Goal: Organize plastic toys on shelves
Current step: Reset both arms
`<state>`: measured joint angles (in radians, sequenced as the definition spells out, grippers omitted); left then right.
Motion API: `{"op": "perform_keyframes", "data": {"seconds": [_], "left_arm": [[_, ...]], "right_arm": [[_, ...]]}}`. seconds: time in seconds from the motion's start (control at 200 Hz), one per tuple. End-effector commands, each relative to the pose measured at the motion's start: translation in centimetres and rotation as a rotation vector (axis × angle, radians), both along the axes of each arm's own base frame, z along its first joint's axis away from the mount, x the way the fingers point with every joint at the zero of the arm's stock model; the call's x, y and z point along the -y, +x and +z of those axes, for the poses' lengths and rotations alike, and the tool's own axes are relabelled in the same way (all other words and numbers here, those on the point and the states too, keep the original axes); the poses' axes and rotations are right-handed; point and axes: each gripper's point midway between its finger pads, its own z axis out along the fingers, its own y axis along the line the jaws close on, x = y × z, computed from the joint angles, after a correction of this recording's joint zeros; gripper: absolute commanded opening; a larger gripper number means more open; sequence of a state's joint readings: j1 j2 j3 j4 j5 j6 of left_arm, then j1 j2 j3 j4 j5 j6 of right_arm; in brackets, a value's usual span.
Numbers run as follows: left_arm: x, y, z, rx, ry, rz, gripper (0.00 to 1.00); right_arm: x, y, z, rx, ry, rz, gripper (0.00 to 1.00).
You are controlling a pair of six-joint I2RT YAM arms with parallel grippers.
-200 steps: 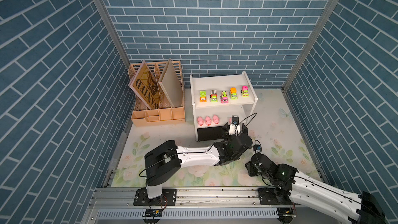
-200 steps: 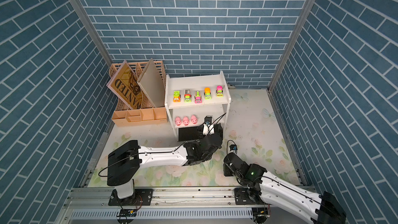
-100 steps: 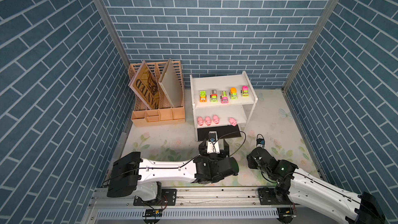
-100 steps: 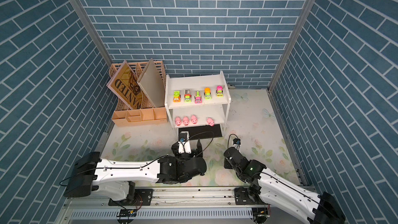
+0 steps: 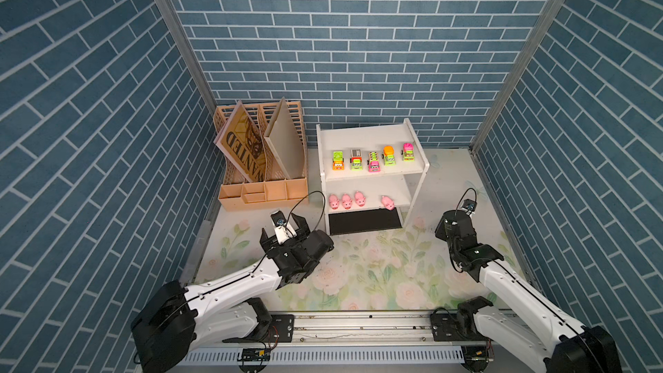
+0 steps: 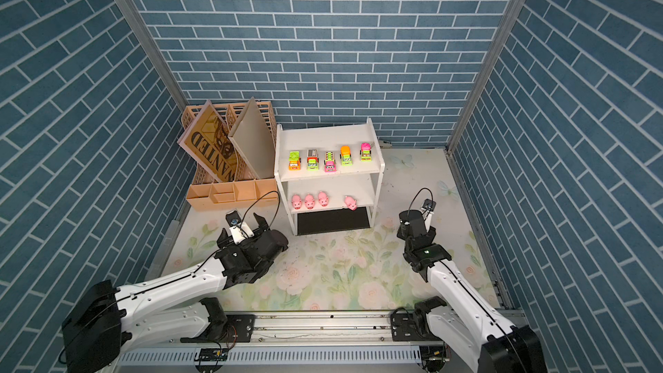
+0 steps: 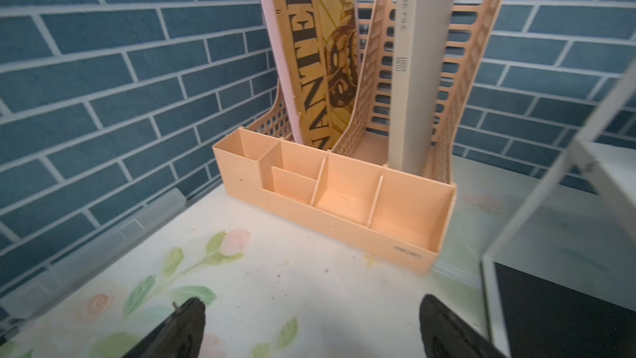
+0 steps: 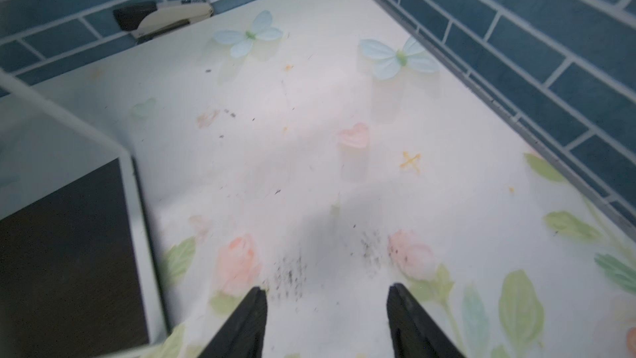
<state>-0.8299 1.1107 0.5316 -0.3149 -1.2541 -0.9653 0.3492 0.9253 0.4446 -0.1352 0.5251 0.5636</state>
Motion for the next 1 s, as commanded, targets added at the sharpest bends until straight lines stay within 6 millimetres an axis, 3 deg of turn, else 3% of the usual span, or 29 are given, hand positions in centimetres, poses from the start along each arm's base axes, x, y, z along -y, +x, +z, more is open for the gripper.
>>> {"op": "perform_keyframes", "data": {"seconds": [0.0,0.05,0.115,0.225,0.32,0.375,0.46,0.535,0.64,0.72,0.81,0.945,0.955,0.975,0.995], "left_arm": [[-1.3,2.1,0.5,-0.029,0.096,0.052,1.0],[-0.7,3.2,1.3,-0.038,0.179,0.043,1.0],[-1.3,4.5,0.6,-0.09,0.266,0.038,1.0],[-3.4,7.7,-0.1,-0.114,0.176,-0.001,1.0],[-5.1,9.1,0.6,-0.014,0.113,-0.063,1.0],[-6.0,9.7,0.0,0.017,0.073,-0.109,1.0],[-7.4,10.2,-1.8,0.021,0.045,-0.142,1.0],[-7.4,10.4,-3.1,0.002,0.06,-0.19,1.0],[-6.7,10.6,-2.4,0.031,0.099,-0.256,0.99],[-6.5,10.3,-1.7,0.116,0.088,-0.33,1.0],[-6.6,10.2,-3.3,0.136,0.049,-0.39,1.0],[-5.3,10.9,-3.8,0.098,0.058,-0.473,1.0],[-5.3,11.0,-3.6,0.102,0.058,-0.474,0.99],[-5.4,10.8,-3.4,0.125,0.065,-0.47,1.0],[-5.4,10.7,-3.4,0.125,0.068,-0.467,1.0]], "right_arm": [[2.2,1.1,0.5,0.082,-0.136,-0.044,0.63],[3.0,1.5,1.3,0.117,-0.161,-0.072,0.64],[3.5,2.2,2.8,0.194,-0.228,-0.079,0.67],[4.7,2.6,4.1,0.275,-0.359,-0.107,0.74],[4.2,3.4,2.9,0.313,-0.381,-0.053,0.77],[3.4,4.0,2.1,0.339,-0.377,0.002,0.78],[2.0,5.1,2.8,0.393,-0.382,0.077,0.78],[0.9,5.6,3.6,0.465,-0.387,0.15,0.81],[-0.2,6.8,3.2,0.469,-0.405,0.236,0.81],[0.2,7.2,2.5,0.467,-0.386,0.229,0.83],[0.2,7.1,2.1,0.491,-0.325,0.296,0.83],[-0.4,7.9,0.9,0.457,-0.298,0.365,0.85],[-0.5,8.0,0.9,0.461,-0.296,0.369,0.86],[-0.2,8.3,0.9,0.462,-0.288,0.359,0.98],[0.2,8.4,0.6,0.44,-0.277,0.342,1.0]]}}
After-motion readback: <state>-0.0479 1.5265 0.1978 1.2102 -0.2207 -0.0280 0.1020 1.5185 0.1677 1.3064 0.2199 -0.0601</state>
